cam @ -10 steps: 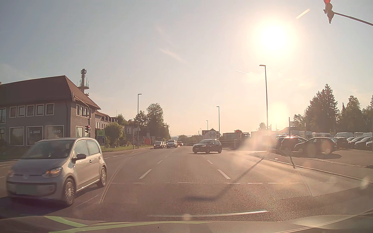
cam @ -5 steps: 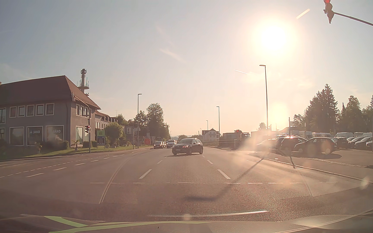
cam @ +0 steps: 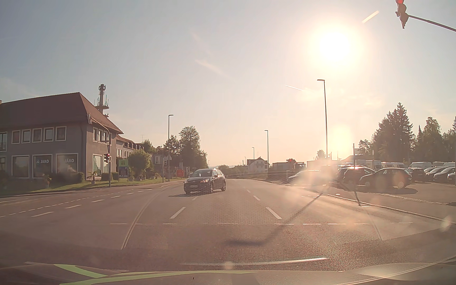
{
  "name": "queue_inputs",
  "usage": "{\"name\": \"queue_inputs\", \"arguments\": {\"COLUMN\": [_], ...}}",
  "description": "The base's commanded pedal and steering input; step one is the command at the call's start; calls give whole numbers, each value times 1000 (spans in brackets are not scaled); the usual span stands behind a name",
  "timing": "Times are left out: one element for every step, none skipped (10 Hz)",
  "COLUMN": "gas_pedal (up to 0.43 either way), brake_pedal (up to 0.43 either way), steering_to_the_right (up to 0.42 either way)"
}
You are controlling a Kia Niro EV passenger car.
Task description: Follow the waypoints while adhering to traffic rules and regulations
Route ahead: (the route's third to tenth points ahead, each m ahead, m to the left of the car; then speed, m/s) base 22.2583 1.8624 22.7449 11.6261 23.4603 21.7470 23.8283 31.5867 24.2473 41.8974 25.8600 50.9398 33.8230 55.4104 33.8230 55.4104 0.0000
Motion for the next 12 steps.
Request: {"name": "queue_inputs", "arguments": {"gas_pedal": [0, 0, 0, 0, 0, 0, 0, 0, 0, 0, 0, 0], "brake_pedal": [378, 378, 372, 378, 372, 378, 372, 372, 378, 378, 372, 378], "steering_to_the_right": [0, 0, 0, 0, 0, 0, 0, 0, 0, 0, 0, 0]}}
